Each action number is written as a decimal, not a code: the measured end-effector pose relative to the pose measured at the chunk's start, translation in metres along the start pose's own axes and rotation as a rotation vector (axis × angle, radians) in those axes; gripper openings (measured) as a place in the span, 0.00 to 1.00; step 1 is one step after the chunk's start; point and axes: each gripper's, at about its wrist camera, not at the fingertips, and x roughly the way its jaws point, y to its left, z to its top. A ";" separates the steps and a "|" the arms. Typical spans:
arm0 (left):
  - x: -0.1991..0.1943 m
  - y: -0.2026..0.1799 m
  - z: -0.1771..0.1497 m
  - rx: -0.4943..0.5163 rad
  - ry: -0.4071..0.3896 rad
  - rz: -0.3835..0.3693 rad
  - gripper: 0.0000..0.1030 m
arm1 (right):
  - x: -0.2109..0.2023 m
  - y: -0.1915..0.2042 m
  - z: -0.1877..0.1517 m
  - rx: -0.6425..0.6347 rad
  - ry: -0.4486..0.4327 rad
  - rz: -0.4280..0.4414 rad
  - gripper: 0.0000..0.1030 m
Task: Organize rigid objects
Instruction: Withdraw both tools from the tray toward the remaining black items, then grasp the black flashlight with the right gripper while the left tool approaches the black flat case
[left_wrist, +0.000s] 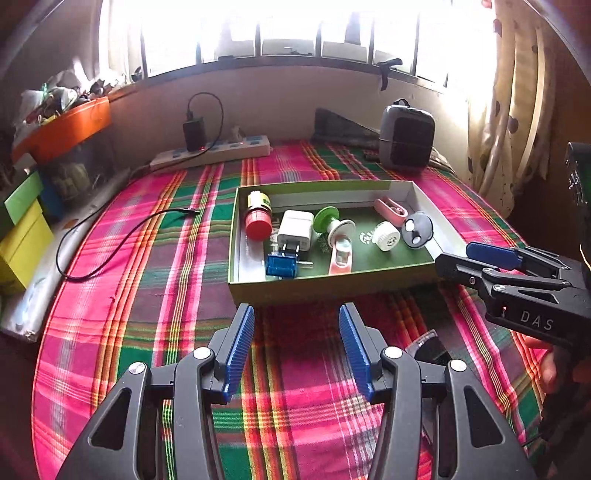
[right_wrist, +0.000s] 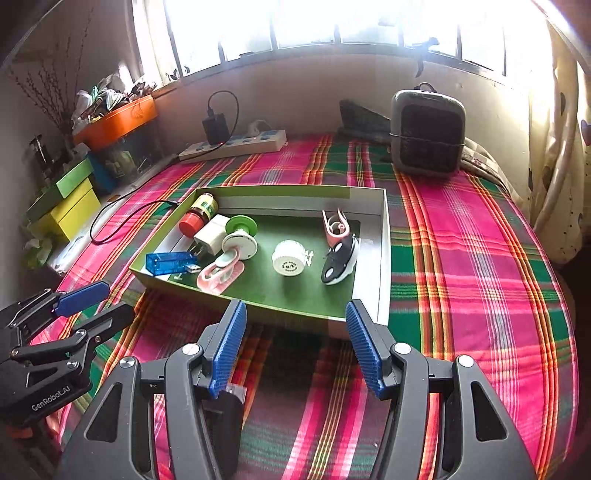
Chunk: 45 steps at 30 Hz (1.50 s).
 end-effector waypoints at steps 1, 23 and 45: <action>-0.001 -0.001 -0.002 0.004 0.001 0.001 0.46 | -0.002 0.000 -0.002 -0.003 0.001 0.001 0.55; -0.005 0.012 -0.042 -0.091 0.069 -0.053 0.46 | -0.022 0.025 -0.055 -0.039 0.061 0.078 0.56; -0.002 0.013 -0.060 -0.121 0.108 -0.099 0.46 | -0.011 0.024 -0.068 -0.067 0.106 -0.029 0.63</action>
